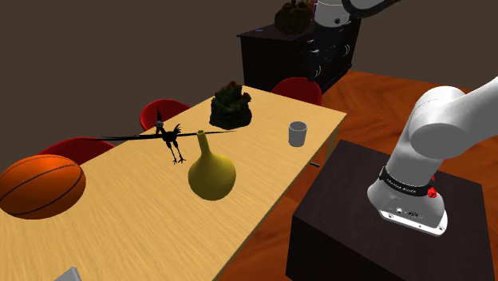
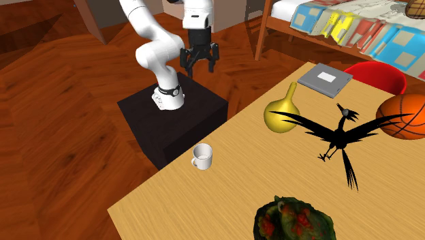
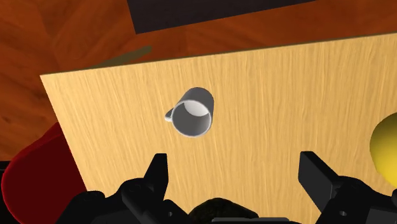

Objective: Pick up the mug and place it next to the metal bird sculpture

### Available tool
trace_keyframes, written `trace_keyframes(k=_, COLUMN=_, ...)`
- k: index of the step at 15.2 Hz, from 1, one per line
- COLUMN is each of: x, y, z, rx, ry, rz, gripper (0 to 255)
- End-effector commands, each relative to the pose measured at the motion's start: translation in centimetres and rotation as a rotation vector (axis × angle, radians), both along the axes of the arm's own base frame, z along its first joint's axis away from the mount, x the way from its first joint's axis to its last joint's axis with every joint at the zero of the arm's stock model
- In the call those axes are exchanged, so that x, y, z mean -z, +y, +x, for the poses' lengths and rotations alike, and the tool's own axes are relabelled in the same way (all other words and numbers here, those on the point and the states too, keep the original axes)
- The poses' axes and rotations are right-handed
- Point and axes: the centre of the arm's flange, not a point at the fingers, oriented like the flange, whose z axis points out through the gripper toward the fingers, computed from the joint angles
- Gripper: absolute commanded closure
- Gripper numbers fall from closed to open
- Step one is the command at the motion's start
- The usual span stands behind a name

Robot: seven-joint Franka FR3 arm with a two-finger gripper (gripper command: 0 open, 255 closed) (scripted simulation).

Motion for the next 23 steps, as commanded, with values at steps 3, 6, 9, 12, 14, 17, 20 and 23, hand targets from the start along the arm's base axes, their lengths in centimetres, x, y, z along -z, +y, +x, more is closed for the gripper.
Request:
trace_keyframes(k=3, x=4.9, y=-1.1, z=1.3, rx=-0.008, ry=-0.013, rz=0.006, gripper=0)
trace_keyframes(k=6, x=8.6, y=-2.0, z=2.3, rx=-0.014, ry=-0.021, rz=0.011, gripper=0)
trace_keyframes(k=9, x=12.3, y=-2.8, z=3.4, rx=-0.02, ry=-0.028, rz=0.015, gripper=0)
trace_keyframes(k=12, x=16.0, y=-3.7, z=4.5, rx=-0.025, ry=-0.036, rz=0.02, gripper=0)
trace_keyframes(k=14, x=18.5, y=-4.3, z=5.2, rx=-0.029, ry=-0.041, rz=0.023, gripper=0)
trace_keyframes(k=17, x=22.2, y=-5.1, z=6.4, rx=-0.035, ry=-0.049, rz=0.028, gripper=0)
trace_keyframes(k=20, x=25.9, y=-5.9, z=7.5, rx=-0.04, ry=-0.057, rz=0.032, gripper=0)
trace_keyframes(k=23, x=29.4, y=-6.6, z=8.7, rx=-0.046, ry=-0.064, rz=0.037, gripper=0)
